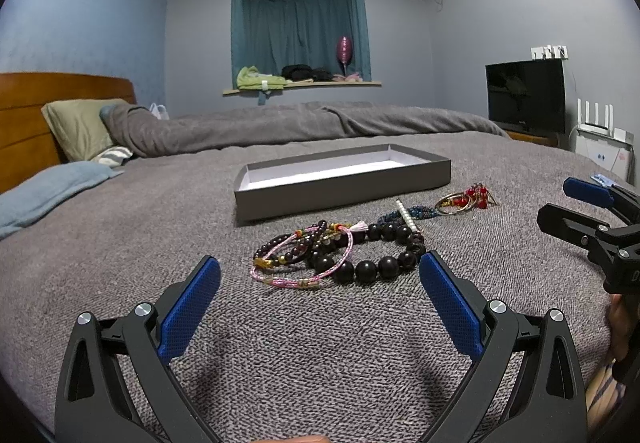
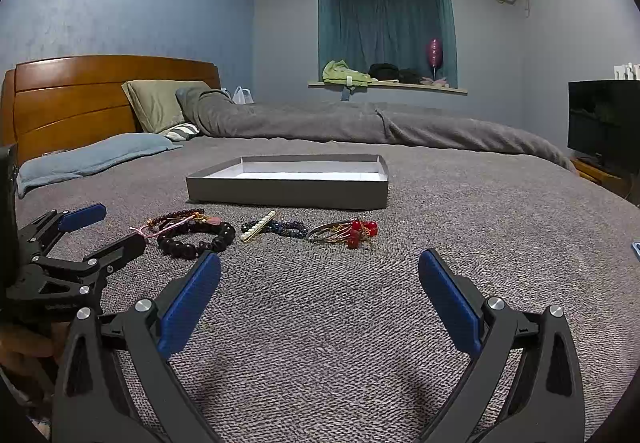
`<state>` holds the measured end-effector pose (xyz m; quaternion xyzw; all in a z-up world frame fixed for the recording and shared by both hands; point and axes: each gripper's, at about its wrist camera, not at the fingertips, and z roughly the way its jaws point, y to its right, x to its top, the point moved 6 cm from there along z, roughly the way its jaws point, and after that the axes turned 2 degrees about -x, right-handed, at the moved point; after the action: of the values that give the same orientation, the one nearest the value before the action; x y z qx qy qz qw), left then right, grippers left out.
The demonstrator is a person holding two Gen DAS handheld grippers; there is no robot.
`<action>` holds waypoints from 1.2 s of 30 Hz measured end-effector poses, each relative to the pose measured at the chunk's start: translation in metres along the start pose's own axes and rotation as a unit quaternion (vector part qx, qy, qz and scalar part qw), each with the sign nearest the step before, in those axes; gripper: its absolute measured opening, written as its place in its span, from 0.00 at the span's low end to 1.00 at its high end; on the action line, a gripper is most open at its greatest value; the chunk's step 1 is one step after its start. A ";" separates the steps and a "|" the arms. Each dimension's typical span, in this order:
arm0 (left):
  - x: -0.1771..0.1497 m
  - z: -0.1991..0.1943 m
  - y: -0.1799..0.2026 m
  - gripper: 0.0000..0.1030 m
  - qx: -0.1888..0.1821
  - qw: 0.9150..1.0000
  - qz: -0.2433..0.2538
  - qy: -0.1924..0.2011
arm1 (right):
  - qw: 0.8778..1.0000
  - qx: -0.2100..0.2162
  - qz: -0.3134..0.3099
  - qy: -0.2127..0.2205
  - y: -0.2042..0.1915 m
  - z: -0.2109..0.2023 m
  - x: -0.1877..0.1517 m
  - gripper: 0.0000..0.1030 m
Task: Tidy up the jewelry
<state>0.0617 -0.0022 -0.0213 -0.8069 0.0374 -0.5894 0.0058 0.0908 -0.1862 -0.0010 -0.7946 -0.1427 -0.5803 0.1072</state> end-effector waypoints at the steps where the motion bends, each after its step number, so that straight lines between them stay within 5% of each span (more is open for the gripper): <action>1: 0.000 0.000 0.000 0.96 0.000 1.000 0.000 0.000 | 1.000 0.000 0.000 0.000 0.000 0.000 0.000 0.95; 19: 0.000 0.000 0.001 0.96 -0.001 1.000 0.001 0.000 | 1.000 0.000 0.000 0.000 0.000 0.000 0.000 0.95; 36: 0.003 -0.013 0.005 0.96 -0.051 0.999 -0.004 0.013 | 1.000 -0.005 0.007 0.002 0.000 -0.001 0.001 0.95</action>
<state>0.0505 -0.0067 -0.0143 -0.7987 0.0646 -0.5971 -0.0385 0.0908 -0.1867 0.0004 -0.7948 -0.1343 -0.5820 0.1074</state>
